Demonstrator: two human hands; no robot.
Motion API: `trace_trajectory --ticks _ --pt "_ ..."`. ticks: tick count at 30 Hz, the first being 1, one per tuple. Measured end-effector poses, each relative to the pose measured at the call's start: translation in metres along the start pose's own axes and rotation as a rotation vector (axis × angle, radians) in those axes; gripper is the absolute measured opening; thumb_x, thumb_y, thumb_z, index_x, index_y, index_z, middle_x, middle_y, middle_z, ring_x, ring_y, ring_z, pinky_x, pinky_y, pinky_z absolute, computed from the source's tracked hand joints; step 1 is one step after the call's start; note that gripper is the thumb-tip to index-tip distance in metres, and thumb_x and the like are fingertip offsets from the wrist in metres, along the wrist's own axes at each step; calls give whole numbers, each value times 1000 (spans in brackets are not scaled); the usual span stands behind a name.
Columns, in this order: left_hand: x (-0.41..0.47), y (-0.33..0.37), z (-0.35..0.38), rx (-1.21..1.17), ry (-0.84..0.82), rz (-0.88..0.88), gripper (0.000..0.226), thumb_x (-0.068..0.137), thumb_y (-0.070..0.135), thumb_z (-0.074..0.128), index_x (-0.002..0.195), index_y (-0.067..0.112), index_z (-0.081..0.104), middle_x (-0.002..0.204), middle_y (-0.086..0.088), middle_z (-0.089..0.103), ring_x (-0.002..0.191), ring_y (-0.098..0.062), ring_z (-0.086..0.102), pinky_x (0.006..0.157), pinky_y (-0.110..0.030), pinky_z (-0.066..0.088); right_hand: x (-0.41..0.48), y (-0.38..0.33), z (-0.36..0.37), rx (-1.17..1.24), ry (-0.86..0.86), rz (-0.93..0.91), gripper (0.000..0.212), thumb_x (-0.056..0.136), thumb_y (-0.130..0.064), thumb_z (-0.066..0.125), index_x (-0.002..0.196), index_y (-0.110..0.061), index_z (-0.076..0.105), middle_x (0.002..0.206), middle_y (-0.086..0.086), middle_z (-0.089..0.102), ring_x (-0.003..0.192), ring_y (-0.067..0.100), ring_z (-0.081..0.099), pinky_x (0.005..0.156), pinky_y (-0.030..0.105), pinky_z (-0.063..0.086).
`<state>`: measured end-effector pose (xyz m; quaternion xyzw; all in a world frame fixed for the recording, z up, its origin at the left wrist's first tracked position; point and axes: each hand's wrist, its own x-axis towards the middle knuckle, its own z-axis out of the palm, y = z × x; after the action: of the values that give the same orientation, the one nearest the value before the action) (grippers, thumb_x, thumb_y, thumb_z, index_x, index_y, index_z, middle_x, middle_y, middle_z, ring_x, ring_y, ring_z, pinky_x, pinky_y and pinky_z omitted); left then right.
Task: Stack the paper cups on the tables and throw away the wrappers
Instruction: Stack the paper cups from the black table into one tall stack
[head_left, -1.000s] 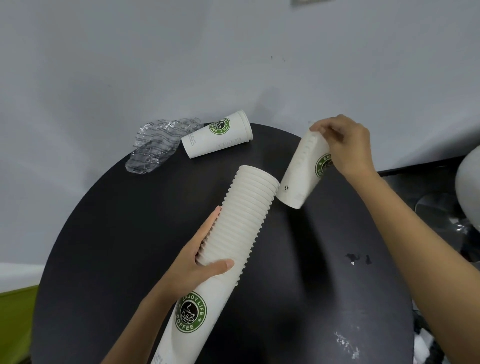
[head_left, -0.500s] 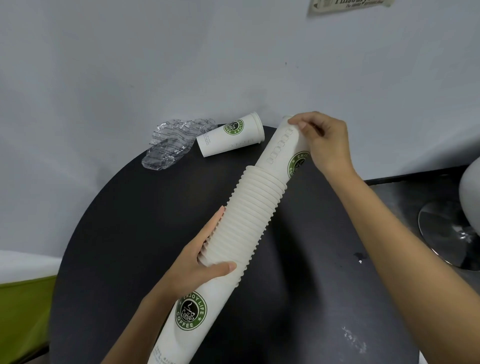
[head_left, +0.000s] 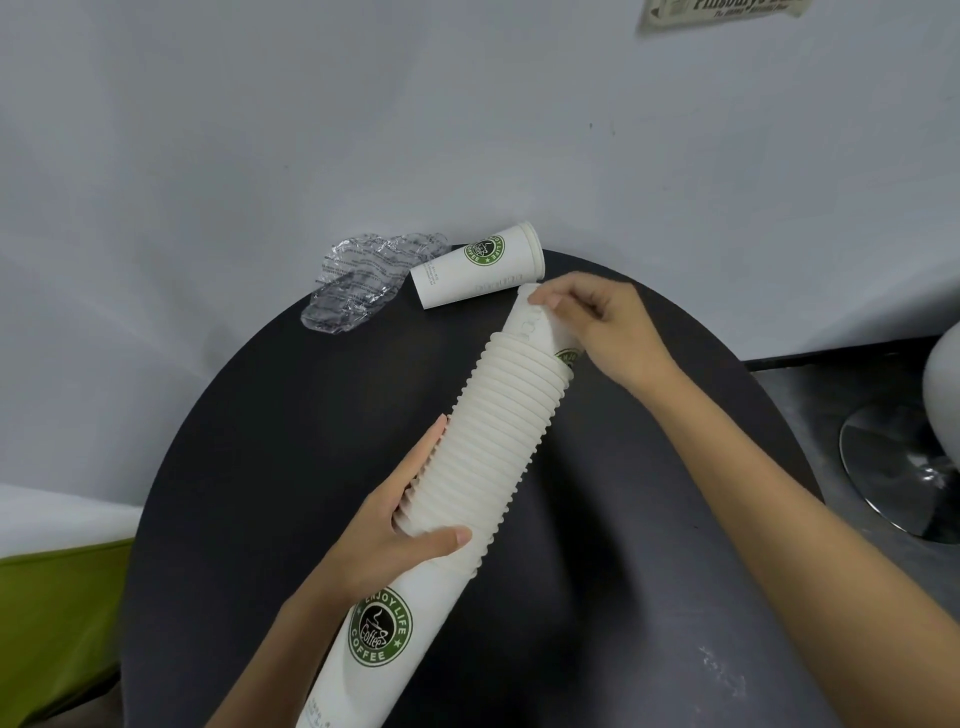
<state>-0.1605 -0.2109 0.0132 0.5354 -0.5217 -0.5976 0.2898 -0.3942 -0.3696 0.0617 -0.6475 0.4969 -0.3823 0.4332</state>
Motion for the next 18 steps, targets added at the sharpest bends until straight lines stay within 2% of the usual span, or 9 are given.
trace_trajectory --ticks 2,5,9,10,12,14,15,17,18 --pt "1 1 -1 -17 2 5 93 80 4 76 148 40 25 139 38 44 129 10 44 95 -8 42 -6 -1 12 4 -25 11 20 94 -10 52 91 -20 70 94 -15 67 87 -9 57 83 12 39" --pt "2 2 -3 -35 2 8 92 79 5 76 148 40 26 139 36 46 129 8 46 94 -9 44 -15 -3 26 48 -25 22 20 93 -13 53 89 -22 70 97 -14 69 95 1 62 92 23 44" --pt "0 0 -8 -37 6 8 92 78 7 77 149 40 27 141 32 47 130 5 47 96 -12 44 -22 -5 37 10 -5 24 18 93 -19 55 87 -29 69 96 -21 68 85 41 59 79 34 49" --pt "0 0 -9 -36 9 10 92 78 6 77 148 40 28 141 31 47 130 5 47 96 -12 45 -23 -6 39 5 3 19 17 93 -20 55 87 -29 69 94 -23 67 76 42 55 73 33 48" --pt "-1 0 -11 -31 14 13 92 78 6 77 148 41 29 141 31 47 130 5 47 96 -12 45 -24 -5 41 3 5 12 16 93 -19 55 89 -25 69 89 -26 66 58 29 43 63 25 42" --pt "0 0 -13 -26 19 10 92 78 5 77 147 41 29 140 33 47 129 7 47 95 -10 44 -25 -5 43 0 -5 16 16 93 -19 55 91 -23 69 86 -28 65 52 14 37 58 17 37" --pt "0 0 -14 -24 21 11 92 78 5 78 147 41 29 139 34 47 129 8 47 94 -10 44 -24 -5 44 2 -13 18 15 94 -19 55 91 -23 69 87 -27 65 52 16 38 59 17 38" --pt "1 -1 -14 -22 20 10 92 78 5 78 147 41 29 139 34 47 128 7 47 94 -10 45 -23 -5 44 8 -33 29 15 94 -20 54 94 -24 69 96 -23 67 66 22 53 71 22 44" --pt "2 -2 -15 -25 21 8 92 78 6 78 147 42 29 139 34 47 128 7 48 94 -10 45 -22 -4 43 17 -42 33 16 94 -18 53 97 -24 69 101 -20 67 79 16 60 81 24 46"
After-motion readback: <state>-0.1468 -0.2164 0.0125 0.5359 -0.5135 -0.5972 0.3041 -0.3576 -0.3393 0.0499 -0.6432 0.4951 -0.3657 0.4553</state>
